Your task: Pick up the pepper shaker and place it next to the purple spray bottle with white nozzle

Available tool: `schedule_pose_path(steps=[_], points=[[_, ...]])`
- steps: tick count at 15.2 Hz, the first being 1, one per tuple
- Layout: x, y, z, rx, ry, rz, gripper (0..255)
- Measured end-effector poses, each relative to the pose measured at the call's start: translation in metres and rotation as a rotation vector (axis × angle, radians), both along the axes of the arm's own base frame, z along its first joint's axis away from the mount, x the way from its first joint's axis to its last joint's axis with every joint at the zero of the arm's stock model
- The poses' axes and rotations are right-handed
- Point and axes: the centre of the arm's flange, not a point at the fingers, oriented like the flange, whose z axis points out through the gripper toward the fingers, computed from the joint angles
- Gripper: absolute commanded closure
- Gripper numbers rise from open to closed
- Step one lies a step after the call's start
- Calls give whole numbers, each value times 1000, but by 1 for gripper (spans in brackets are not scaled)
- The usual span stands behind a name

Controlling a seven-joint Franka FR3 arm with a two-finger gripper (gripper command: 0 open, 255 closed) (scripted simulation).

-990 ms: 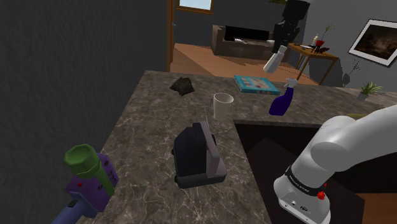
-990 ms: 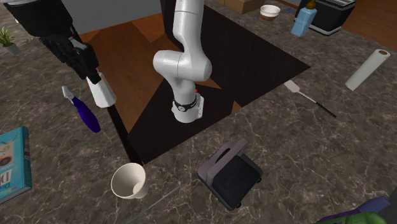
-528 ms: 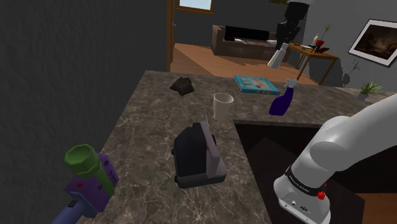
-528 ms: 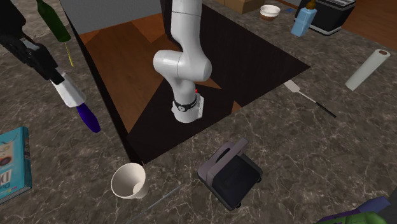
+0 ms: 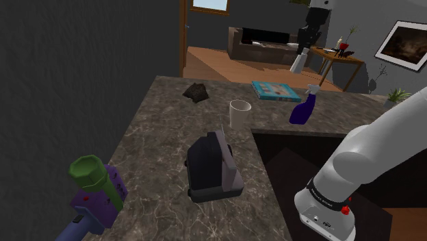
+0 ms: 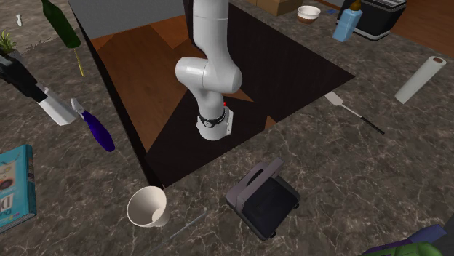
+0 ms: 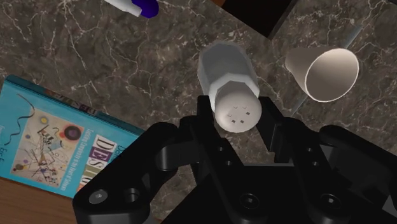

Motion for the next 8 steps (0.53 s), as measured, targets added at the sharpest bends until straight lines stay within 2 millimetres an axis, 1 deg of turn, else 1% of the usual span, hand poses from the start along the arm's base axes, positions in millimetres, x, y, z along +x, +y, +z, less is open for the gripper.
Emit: schedule_pose_path(steps=[8], points=[[0, -2, -42, 0, 0, 0, 255]])
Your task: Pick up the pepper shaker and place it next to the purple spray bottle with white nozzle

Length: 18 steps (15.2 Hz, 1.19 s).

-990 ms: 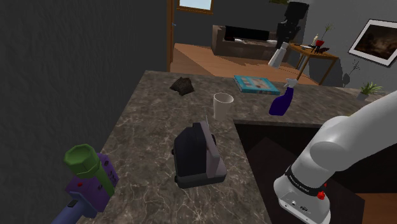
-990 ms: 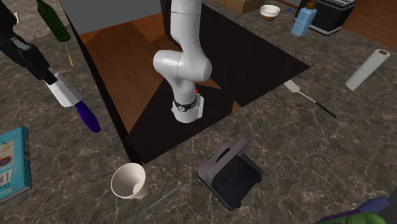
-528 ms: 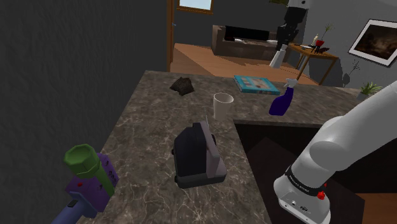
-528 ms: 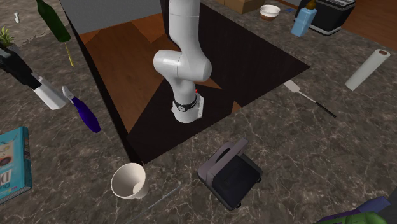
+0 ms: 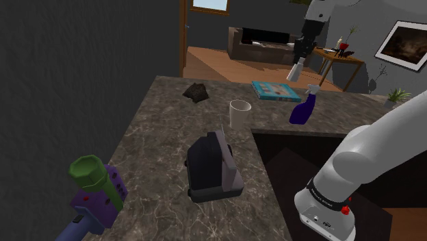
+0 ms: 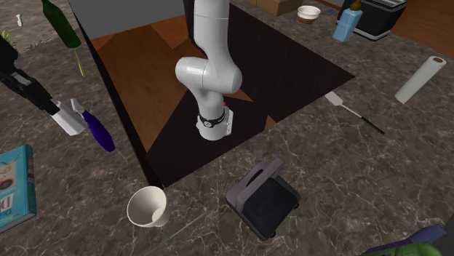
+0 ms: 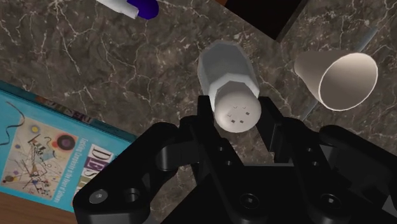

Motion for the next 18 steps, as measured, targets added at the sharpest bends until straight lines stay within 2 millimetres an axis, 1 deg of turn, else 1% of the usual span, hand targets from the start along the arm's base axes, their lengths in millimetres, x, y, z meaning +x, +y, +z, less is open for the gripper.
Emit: schedule_pose_path(steps=[18], points=[[0, 0, -95, 0, 0, 0, 255]])
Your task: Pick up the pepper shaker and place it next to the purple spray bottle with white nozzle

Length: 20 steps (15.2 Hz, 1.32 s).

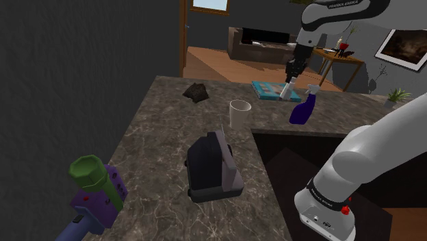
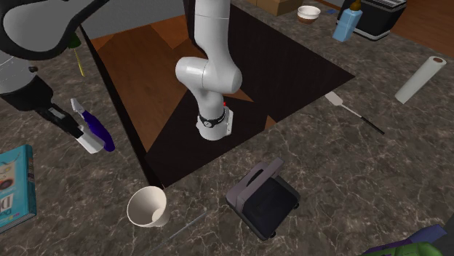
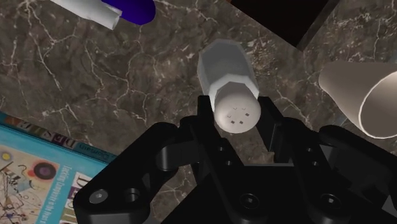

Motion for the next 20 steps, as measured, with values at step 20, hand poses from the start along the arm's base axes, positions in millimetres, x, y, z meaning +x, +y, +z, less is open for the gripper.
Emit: schedule_pose_path(steps=[20], points=[[0, 0, -106, 0, 0, 0, 255]])
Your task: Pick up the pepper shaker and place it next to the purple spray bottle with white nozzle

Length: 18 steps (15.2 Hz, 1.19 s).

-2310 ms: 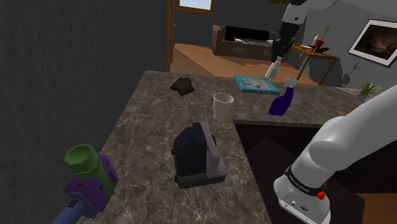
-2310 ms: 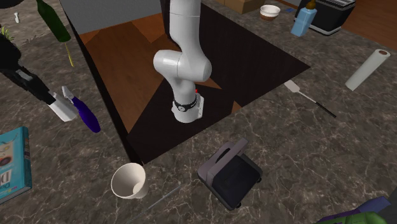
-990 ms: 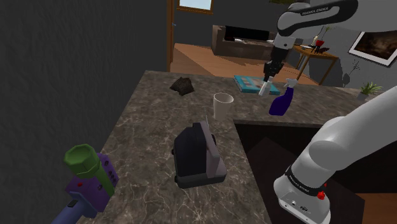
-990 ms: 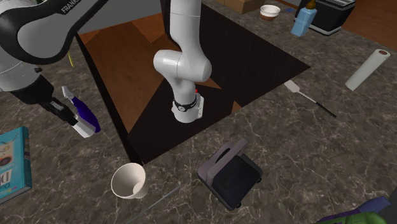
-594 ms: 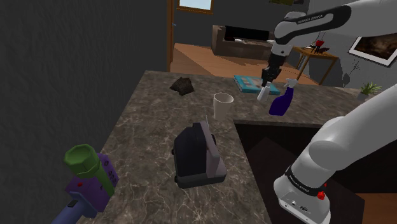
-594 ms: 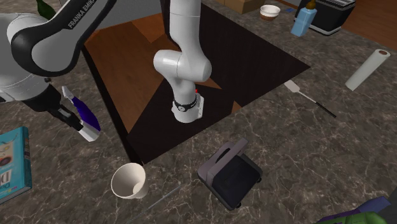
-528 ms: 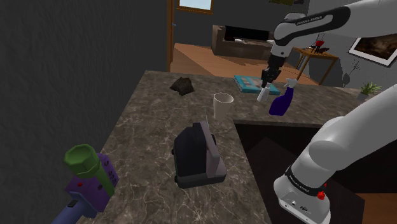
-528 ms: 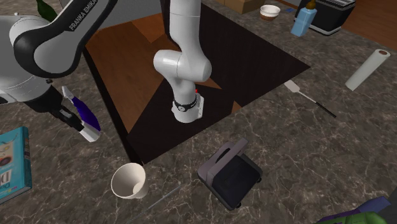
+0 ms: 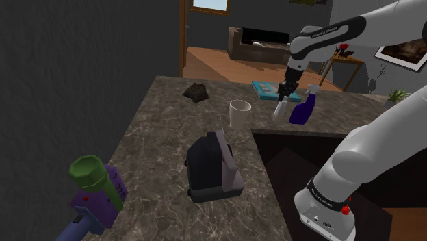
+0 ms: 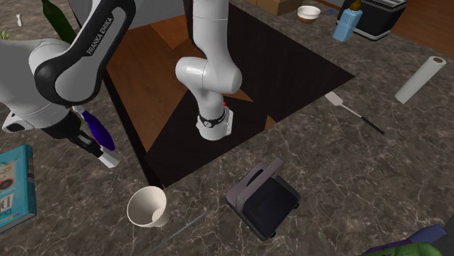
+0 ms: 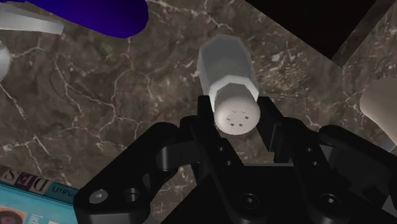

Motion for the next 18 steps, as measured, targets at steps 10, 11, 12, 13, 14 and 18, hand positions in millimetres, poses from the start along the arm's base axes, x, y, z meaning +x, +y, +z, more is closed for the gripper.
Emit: schedule_pose_path(steps=[10, 11, 12, 13, 14, 18], points=[[0, 0, -45, 0, 0, 0, 255], [0, 0, -46, 0, 0, 0, 255], [0, 0, -46, 0, 0, 0, 255], [0, 0, -46, 0, 0, 0, 255], [0, 0, -46, 0, -1, 0, 255], [0, 0, -46, 0, -1, 0, 0]])
